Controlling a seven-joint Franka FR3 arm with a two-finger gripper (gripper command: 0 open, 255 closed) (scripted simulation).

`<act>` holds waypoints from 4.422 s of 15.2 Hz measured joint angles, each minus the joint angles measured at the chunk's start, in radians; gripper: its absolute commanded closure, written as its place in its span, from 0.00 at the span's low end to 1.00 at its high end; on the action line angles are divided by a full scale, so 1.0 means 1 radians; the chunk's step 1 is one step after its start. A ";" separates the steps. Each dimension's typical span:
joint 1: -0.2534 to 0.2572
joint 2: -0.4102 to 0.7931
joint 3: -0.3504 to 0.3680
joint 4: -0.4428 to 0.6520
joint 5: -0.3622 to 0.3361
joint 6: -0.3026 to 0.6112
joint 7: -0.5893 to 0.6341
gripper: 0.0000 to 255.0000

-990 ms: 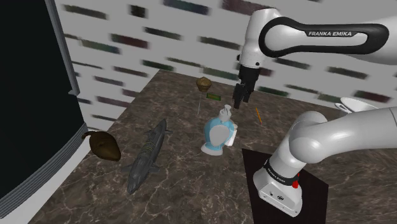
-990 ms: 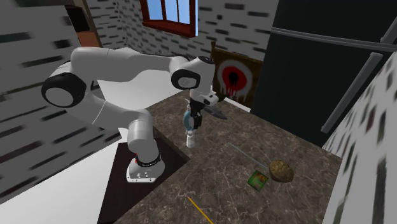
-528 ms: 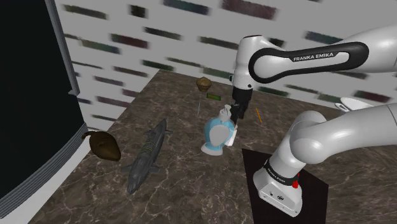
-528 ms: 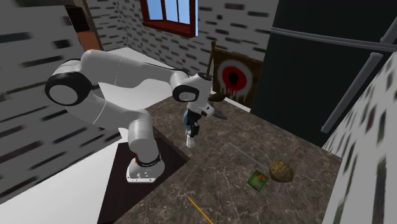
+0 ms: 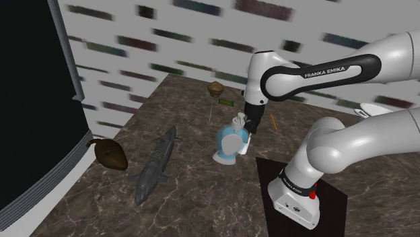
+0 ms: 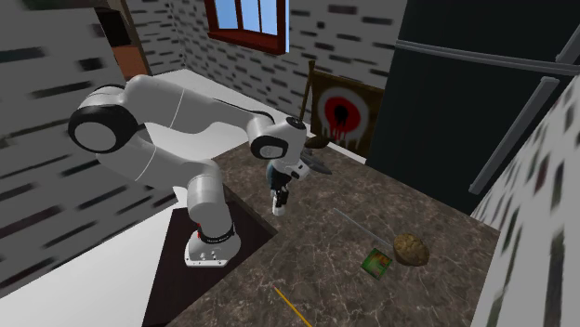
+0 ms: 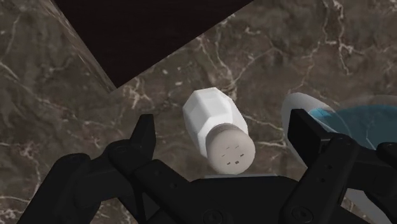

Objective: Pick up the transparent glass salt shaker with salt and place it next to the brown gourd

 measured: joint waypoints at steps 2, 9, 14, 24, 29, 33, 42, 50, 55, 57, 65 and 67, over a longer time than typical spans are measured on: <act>0.000 0.000 0.000 -0.003 0.000 0.003 0.000 0.00; 0.000 -0.001 0.000 -0.004 0.000 0.003 0.000 1.00; 0.000 -0.001 0.000 -0.003 0.000 0.003 0.000 1.00; -0.003 -0.051 -0.003 0.064 -0.006 -0.114 0.005 1.00; -0.002 -0.075 -0.004 0.120 -0.007 -0.194 0.011 1.00; -0.004 -0.090 -0.006 0.169 -0.010 -0.258 0.014 1.00; -0.003 -0.098 -0.007 0.287 -0.011 -0.383 0.023 1.00; -0.004 -0.084 -0.012 0.400 -0.015 -0.483 0.027 1.00; 0.020 -0.018 0.045 0.458 0.037 -0.469 0.086 1.00; 0.036 0.041 0.089 0.492 0.072 -0.439 0.130 1.00; 0.076 0.260 0.231 0.657 0.156 -0.360 0.287 1.00; 0.084 0.323 0.267 0.706 0.166 -0.339 0.329 1.00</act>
